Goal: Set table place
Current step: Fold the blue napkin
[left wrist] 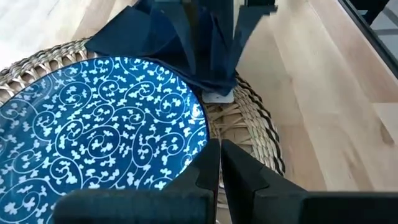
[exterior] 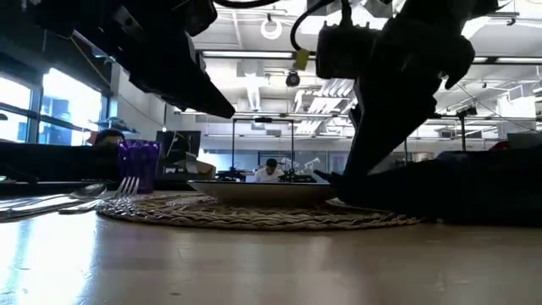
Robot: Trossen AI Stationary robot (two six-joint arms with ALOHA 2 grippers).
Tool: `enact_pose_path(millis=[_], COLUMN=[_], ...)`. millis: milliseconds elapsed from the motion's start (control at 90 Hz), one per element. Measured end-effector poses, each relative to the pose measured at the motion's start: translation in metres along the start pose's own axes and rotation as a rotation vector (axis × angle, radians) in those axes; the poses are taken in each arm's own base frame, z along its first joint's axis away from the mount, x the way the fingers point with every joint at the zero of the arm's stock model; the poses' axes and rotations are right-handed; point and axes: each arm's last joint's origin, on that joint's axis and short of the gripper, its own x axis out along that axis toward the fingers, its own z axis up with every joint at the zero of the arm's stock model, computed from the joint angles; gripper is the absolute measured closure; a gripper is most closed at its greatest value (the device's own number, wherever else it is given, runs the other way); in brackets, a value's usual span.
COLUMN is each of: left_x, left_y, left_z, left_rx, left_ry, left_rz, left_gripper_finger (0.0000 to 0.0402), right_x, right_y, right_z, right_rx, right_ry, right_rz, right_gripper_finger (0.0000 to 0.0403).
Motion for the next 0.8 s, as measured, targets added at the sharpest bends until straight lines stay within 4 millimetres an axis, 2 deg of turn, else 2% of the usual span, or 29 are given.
enact_pose_path(millis=[222, 400, 600, 800], left_x=[0.0, 0.0, 0.0, 0.0], left_y=[0.0, -0.001, -0.001, 0.0], left_z=[0.0, 0.0, 0.0, 0.0], left_rx=[0.001, -0.004, 0.002, 0.001], left_ry=[0.001, 0.002, -0.001, -0.005], left_rz=[0.0, -0.002, 0.0, 0.004], left_gripper_finger=[0.0402, 0.0402, 0.0402, 0.0402], right_x=[-0.002, -0.012, -0.018, -0.019], right_y=[0.007, 0.028, 0.04, 0.046], right_z=[-0.005, -0.01, -0.014, -0.015], right_rx=[-0.01, -0.088, -0.127, -0.17], right_ry=[0.002, -0.01, -0.076, -0.083], right_rz=[0.003, 0.04, -0.008, 0.03], right_gripper_finger=[0.0391, 0.0401, 0.0376, 0.0288])
